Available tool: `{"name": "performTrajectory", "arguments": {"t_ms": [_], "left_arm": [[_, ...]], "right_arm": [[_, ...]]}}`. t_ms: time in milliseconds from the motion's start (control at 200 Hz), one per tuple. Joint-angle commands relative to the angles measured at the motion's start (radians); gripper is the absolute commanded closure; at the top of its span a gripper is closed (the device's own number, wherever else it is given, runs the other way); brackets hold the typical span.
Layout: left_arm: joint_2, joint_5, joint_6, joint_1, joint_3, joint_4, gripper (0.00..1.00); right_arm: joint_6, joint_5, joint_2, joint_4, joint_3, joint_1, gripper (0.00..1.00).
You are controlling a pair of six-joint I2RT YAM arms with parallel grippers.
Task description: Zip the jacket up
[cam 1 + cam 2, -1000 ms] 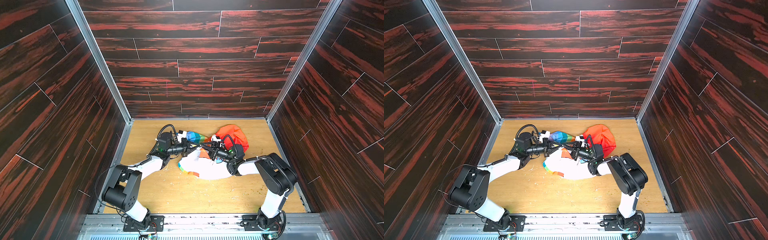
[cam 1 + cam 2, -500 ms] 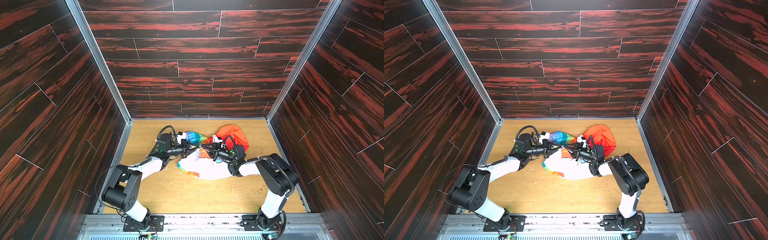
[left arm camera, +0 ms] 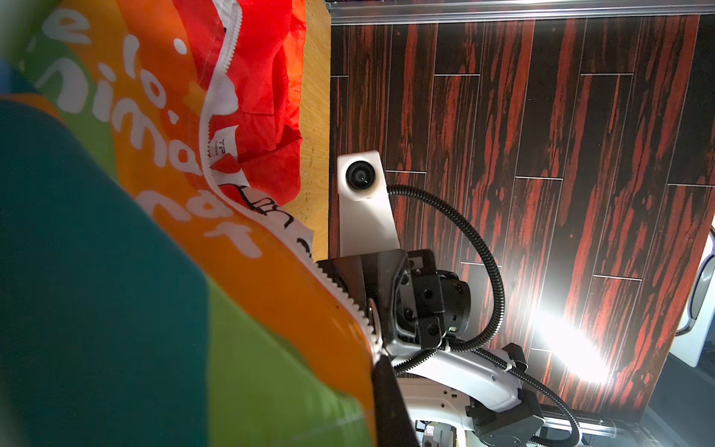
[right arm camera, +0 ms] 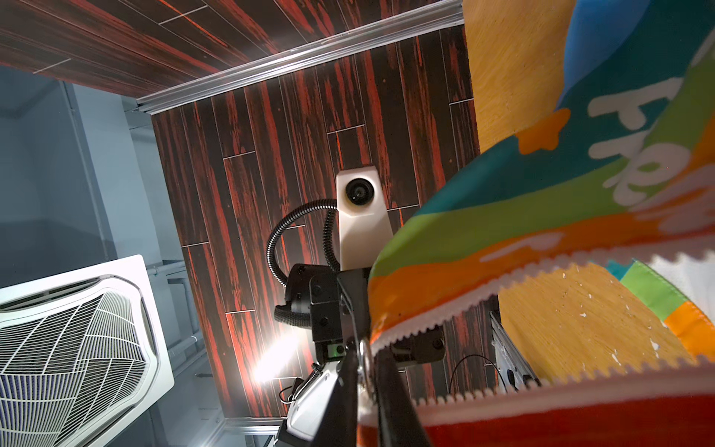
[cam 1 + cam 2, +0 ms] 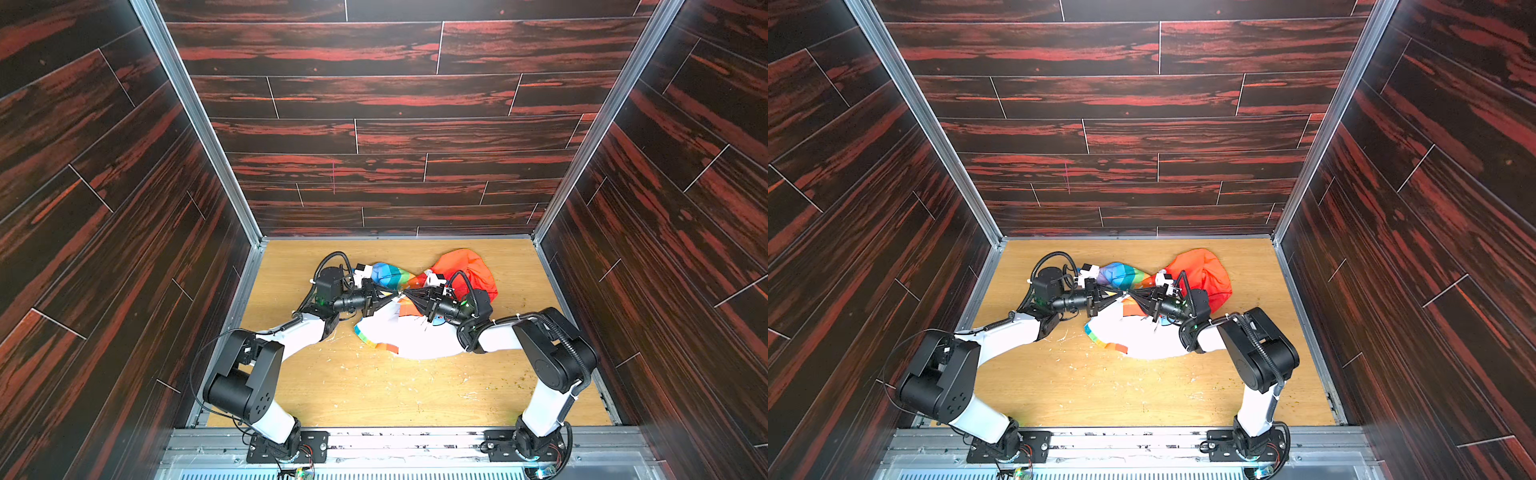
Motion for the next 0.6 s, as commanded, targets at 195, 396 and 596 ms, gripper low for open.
{"name": "performTrajectory", "arguments": {"t_ms": [195,396,596], "left_arm": [[-0.05,0.011,-0.005,0.005,-0.019,0.025,1.0],[-0.052,0.012,-0.008,0.006,-0.019,0.025,1.0],[-0.051,0.012,-0.006,0.006,-0.019,0.025,1.0]], "right_arm": [[-0.008,-0.012,-0.028,0.027,0.005,-0.011,0.87],[-0.014,-0.026,-0.018,0.014,0.035,-0.012,0.84],[-0.021,-0.041,-0.018,-0.01,0.041,-0.013,0.86]]}}
